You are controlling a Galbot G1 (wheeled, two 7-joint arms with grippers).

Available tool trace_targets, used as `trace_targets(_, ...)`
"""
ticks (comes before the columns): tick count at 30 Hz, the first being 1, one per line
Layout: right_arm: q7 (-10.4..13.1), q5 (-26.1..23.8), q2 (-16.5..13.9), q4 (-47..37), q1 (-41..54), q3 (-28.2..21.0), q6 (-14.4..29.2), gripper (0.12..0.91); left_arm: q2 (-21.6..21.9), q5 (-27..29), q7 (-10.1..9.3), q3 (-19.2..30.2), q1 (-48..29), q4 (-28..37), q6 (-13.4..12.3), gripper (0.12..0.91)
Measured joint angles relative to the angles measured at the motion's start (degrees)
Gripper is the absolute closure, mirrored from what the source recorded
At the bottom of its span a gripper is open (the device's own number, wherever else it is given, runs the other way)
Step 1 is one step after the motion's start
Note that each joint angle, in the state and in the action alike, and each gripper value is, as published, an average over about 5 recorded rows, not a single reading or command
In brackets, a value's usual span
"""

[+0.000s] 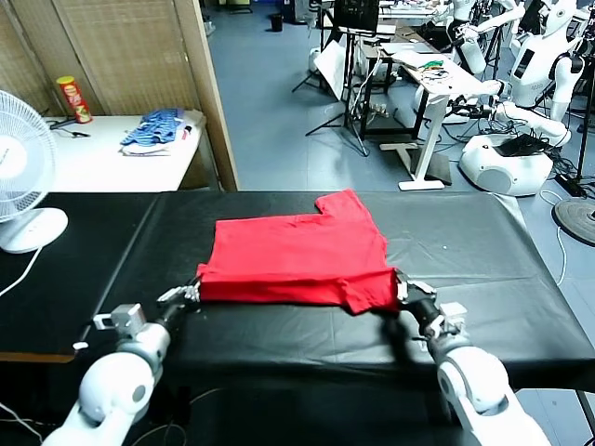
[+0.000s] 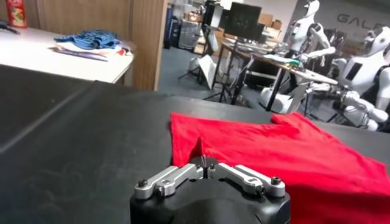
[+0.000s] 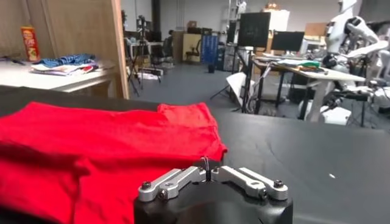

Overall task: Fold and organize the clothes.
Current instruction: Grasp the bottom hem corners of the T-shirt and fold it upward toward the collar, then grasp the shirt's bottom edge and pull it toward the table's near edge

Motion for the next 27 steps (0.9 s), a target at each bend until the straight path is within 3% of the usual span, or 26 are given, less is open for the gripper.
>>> trace_targets(3,-0.23,0.24,-0.80,1.99,-1.36,0.62,-0.81,0.631,-0.44,0.53,0.01,0.64,-1.40,1.78,0.04,0.862)
trace_targets(5,-0.05,0.28,-1.34,4.30,-2.90,1.29,-1.35,0.514,-0.53,0.65,0.05,0.71,-1.64,2.23,0.05,0.779)
trace_targets(8,0.29,0.10,-1.75,8.04,-5.89,2.43,-1.71,0.365,-0.41,0.69,0.22,0.53,-1.30,2.21,0.08,0.611)
trace_targets(12,0.80,-0.46,-1.61,10.82,-9.89,3.70,-1.66,0.243,-0.26,0.61,0.85,-0.14,0.17,1.22,0.18,0.394)
trace_targets(16,1.25,-0.53,-1.16,11.44,-13.03,4.33,-1.64,0.228,-0.36,0.20,1.53,-0.49,2.20,0.06,0.43,0.251)
trace_targets(19,1.42,-0.53,-0.73,11.20,-14.18,4.37,-1.65,0.229,-0.57,-0.51,1.82,-0.58,3.20,-0.13,0.67,0.235)
trace_targets(27,1.48,-0.65,-0.04,10.00,-14.83,4.15,-1.71,0.391,-0.89,-2.38,2.68,-0.70,3.55,0.96,1.21,0.234)
